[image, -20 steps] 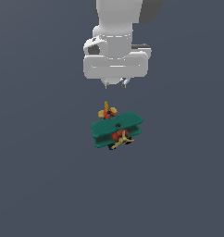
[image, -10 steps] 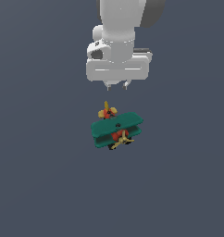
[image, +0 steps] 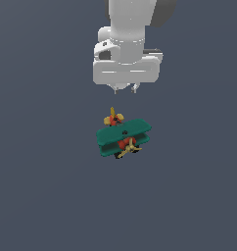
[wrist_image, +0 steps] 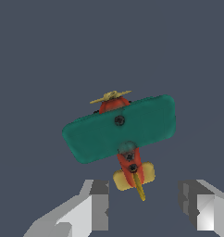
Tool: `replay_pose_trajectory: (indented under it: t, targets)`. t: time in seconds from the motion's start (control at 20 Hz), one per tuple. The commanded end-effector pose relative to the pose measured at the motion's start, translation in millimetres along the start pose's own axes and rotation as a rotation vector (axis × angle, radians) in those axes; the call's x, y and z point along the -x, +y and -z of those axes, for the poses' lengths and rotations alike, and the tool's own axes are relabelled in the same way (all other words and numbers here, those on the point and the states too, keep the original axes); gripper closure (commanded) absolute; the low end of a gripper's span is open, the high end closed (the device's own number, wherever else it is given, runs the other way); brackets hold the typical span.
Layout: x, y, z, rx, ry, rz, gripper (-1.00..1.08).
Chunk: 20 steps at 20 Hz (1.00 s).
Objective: Pick up the object and move it to a goal position.
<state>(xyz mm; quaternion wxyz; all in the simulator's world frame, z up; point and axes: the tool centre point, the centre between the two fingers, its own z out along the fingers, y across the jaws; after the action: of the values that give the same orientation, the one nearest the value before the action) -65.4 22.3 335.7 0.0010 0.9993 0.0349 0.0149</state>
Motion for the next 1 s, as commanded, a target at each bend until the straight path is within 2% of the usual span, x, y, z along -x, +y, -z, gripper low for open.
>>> replay_pose_trajectory:
  t: [0.0,0.45,0.95]
  targets:
    - [0.0,-1.6,4.0,0.005,0.005,0.019,-0.2]
    - [1.0,-11.1,28.6,0.042,0.038,0.135,-0.2]
    - [4.9,-26.8,65.6,0.122,0.078,0.318,-0.2]
